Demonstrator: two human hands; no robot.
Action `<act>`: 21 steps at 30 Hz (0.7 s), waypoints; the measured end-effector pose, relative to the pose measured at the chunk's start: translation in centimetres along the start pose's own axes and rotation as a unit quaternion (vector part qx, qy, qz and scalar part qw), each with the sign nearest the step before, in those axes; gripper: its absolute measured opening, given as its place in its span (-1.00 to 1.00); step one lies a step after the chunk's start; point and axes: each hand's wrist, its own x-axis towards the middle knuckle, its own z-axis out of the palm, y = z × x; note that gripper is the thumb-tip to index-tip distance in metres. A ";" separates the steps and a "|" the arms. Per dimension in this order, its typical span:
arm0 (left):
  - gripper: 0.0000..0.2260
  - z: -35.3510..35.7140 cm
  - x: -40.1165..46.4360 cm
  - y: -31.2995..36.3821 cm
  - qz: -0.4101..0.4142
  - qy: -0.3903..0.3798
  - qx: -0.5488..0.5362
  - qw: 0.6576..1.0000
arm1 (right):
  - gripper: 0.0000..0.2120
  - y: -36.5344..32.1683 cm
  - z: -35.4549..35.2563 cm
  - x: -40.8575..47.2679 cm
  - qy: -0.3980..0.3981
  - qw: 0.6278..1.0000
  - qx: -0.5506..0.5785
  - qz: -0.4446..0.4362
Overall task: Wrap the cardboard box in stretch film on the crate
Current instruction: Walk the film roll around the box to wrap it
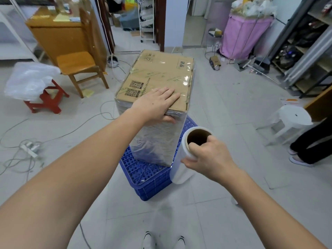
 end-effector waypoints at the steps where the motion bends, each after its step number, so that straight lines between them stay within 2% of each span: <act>1: -0.10 0.0 0.0 0.0 -0.002 -0.001 -0.002 1.000 | -0.49 -0.5 0.0 0.1 -0.005 1.000 0.014 -0.020; 5: -0.09 0.0 -0.2 0.0 -0.013 -0.001 -0.004 1.000 | -0.44 -2.3 -0.1 1.1 -0.026 0.995 0.062 -0.073; 9: -0.08 0.2 -0.4 0.1 -0.014 0.001 -0.003 1.000 | -0.62 -3.6 0.9 1.8 -0.056 0.990 0.074 -0.102; 14: -0.07 0.2 0.0 0.1 -0.014 0.006 -0.001 1.000 | -0.59 -4.0 0.1 2.3 -0.115 0.989 0.038 -0.087; 16: -0.06 0.1 0.0 0.2 -0.019 0.007 -0.005 1.000 | -0.57 -4.6 -0.8 2.0 -0.111 0.990 -0.012 -0.080; 21: -0.04 -0.3 0.0 0.6 -0.028 0.003 -0.013 1.000 | -0.38 -6.5 -1.8 2.0 -0.128 0.989 -0.075 0.027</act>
